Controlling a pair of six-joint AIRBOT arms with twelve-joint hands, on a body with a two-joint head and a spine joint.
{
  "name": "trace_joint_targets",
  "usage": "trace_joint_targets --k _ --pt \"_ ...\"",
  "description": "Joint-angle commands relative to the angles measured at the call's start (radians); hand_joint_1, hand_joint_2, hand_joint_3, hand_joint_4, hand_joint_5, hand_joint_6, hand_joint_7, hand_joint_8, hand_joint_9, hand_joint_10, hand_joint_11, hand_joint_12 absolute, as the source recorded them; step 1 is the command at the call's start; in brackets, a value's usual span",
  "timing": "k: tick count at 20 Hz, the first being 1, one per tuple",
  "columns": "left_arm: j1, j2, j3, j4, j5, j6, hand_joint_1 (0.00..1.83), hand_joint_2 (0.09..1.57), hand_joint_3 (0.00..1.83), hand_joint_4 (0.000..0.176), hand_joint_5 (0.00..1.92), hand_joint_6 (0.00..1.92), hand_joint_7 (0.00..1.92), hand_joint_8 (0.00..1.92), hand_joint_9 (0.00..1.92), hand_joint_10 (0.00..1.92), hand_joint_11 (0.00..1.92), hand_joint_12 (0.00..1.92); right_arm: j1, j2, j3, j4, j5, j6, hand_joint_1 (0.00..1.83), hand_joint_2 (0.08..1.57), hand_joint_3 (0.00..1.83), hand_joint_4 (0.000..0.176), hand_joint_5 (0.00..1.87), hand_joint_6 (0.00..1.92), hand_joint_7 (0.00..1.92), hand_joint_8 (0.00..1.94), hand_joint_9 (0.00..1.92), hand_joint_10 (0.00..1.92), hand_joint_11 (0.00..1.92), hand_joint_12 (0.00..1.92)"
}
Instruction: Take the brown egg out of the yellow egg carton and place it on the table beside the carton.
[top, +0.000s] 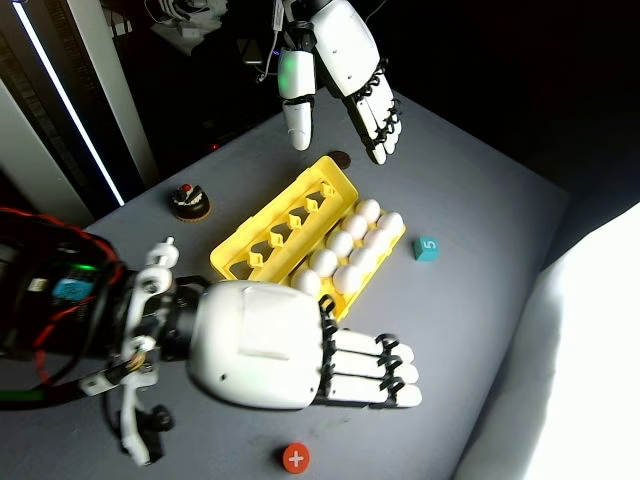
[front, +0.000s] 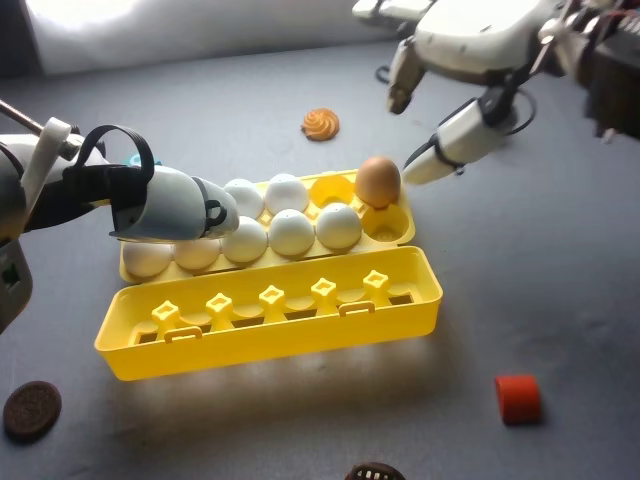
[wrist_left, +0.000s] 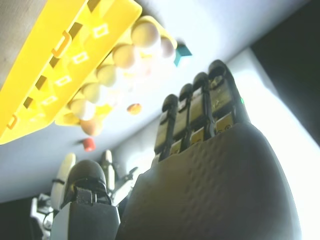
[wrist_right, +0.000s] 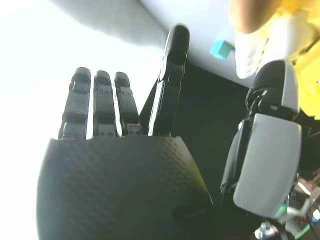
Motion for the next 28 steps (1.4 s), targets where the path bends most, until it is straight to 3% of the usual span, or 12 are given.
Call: trace_joint_targets --k 1,9,18,19,20,21,22,24,25,26,27,28 --pt "-0.002 0.001 -0.004 0.083 0.006 0.001 0.0 1.11 0.01 0.0 0.05 0.0 0.01 0.0 0.0 0.0 0.0 0.0 0.003 -0.005 0.01 0.001 0.12 0.002 0.59 0.78 0.0 0.176 0.95 0.01 0.0 0.0 0.0 0.0 0.0 0.0" --pt "0.0 0.0 -0.005 0.083 0.006 0.001 0.0 1.11 0.0 0.0 0.06 0.0 0.01 0.0 0.0 0.0 0.0 0.0 -0.035 -0.1 0.101 0.0 0.149 0.009 0.6 0.78 0.0 0.176 0.98 0.01 0.01 0.0 0.0 0.0 0.0 0.0" --pt "0.001 0.0 -0.006 0.083 0.006 0.001 0.0 1.11 0.0 0.0 0.07 0.01 0.02 0.01 0.0 0.0 0.0 0.0 -0.063 -0.135 0.144 0.0 0.17 0.015 0.6 0.83 0.01 0.176 1.01 0.02 0.01 0.0 0.0 0.0 0.0 0.0" --pt "0.001 0.0 -0.006 0.083 0.006 0.001 0.0 1.11 0.0 0.0 0.07 0.01 0.02 0.0 0.0 0.0 0.0 0.0 -0.065 -0.137 0.145 0.0 0.173 0.016 0.61 0.83 0.01 0.172 1.02 0.02 0.01 0.0 0.0 0.0 0.0 0.0" --pt "0.001 0.0 -0.006 0.083 0.006 0.001 0.0 1.1 0.0 0.0 0.07 0.0 0.01 0.0 0.0 0.0 0.0 0.0 -0.066 -0.138 0.145 0.0 0.174 0.018 0.64 0.84 0.01 0.144 1.03 0.02 0.02 0.01 0.0 0.0 0.0 0.0" --pt "0.001 0.0 -0.006 0.083 0.006 0.001 0.0 1.11 0.0 0.0 0.09 0.01 0.03 0.01 0.01 0.01 0.02 0.01 -0.067 -0.139 0.145 0.0 0.176 0.02 0.63 0.84 0.01 0.169 1.03 0.02 0.02 0.0 0.0 0.0 0.0 0.0" --pt "0.001 -0.001 -0.007 0.083 0.006 0.001 0.0 1.11 0.0 0.0 0.09 0.01 0.03 0.01 0.01 0.0 0.01 0.0 -0.068 -0.14 0.145 0.0 0.18 0.021 0.66 0.84 0.01 0.157 1.04 0.02 0.03 0.01 0.0 0.0 0.0 0.0" --pt "0.001 -0.001 -0.007 0.083 0.006 0.001 0.0 1.11 0.0 0.0 0.07 0.0 0.02 0.0 0.0 0.0 0.0 0.0 -0.068 -0.142 0.145 0.0 0.184 0.022 0.65 0.85 0.01 0.175 1.05 0.02 0.04 0.0 0.0 0.0 0.0 0.0" --pt "0.001 -0.001 -0.008 0.083 0.006 0.0 0.0 1.11 0.0 0.0 0.07 0.0 0.02 0.0 0.0 0.0 0.0 0.0 -0.068 -0.143 0.145 0.0 0.185 0.023 0.74 0.83 0.0 0.108 1.1 0.03 0.06 0.01 0.0 0.0 0.0 0.0" --pt "0.001 -0.001 -0.008 0.083 0.006 0.0 0.0 1.11 0.0 0.0 0.08 0.0 0.02 0.0 0.0 0.0 0.0 0.0 -0.068 -0.144 0.145 0.0 0.186 0.024 0.69 0.85 0.01 0.16 1.08 0.02 0.03 0.0 0.0 0.0 0.0 0.0" --pt "0.001 -0.001 -0.008 0.083 0.006 0.0 0.0 1.1 0.0 0.0 0.08 0.01 0.03 0.01 0.01 0.0 0.0 0.0 -0.067 -0.145 0.145 0.0 0.187 0.024 0.69 0.85 0.01 0.173 1.09 0.02 0.05 0.01 0.0 0.0 0.0 0.0" --pt "0.001 -0.001 -0.008 0.083 0.006 0.0 0.0 1.1 0.0 0.0 0.08 0.0 0.03 0.0 0.0 0.0 0.0 0.0 -0.067 -0.145 0.145 0.0 0.188 0.025 0.76 0.85 0.01 0.153 1.1 0.02 0.04 0.0 0.0 0.0 0.0 0.0"
